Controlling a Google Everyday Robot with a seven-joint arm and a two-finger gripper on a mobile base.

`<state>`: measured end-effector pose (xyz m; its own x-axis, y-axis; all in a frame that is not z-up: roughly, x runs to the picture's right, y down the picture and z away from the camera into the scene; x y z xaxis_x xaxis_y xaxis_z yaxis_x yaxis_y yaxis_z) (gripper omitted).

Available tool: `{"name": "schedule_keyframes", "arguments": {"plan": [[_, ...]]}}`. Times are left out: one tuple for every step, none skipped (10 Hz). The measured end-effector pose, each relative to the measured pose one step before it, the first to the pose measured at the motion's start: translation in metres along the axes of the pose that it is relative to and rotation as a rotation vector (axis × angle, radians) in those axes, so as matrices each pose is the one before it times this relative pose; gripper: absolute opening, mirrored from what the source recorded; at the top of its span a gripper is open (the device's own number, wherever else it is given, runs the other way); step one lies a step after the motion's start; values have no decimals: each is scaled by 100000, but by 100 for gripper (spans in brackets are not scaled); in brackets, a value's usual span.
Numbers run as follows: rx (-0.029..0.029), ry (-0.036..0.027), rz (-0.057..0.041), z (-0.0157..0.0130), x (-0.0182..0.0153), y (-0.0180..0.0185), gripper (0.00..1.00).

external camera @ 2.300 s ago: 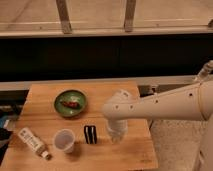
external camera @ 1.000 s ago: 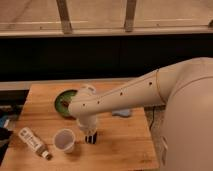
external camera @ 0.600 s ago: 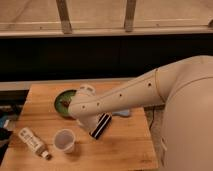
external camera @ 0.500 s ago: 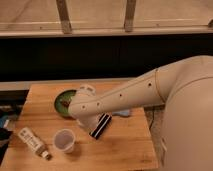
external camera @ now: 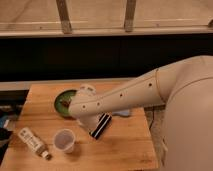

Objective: Knock the eraser over

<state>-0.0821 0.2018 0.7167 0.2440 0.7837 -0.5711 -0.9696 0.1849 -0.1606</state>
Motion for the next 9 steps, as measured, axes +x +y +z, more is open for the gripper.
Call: {"name": "schedule_keyframes", "arguments": {"plan": [[-8,-17,-6,1,-6,2,2],[-5,6,11,-1,2,0,12],[-1,-2,-8,-1,0,3,22],[150,36,71,19,-18,5,32],[248,-198,182,22,-34,23,40],[-5,-1357,3290,-349,-112,-548,52],[89,-946,3239,-242,-194,-991,60],[276,-1456,4532,-352,-551,-1839,70],[-1191,-2301,5820,-501,-850,-2063,78]]}}
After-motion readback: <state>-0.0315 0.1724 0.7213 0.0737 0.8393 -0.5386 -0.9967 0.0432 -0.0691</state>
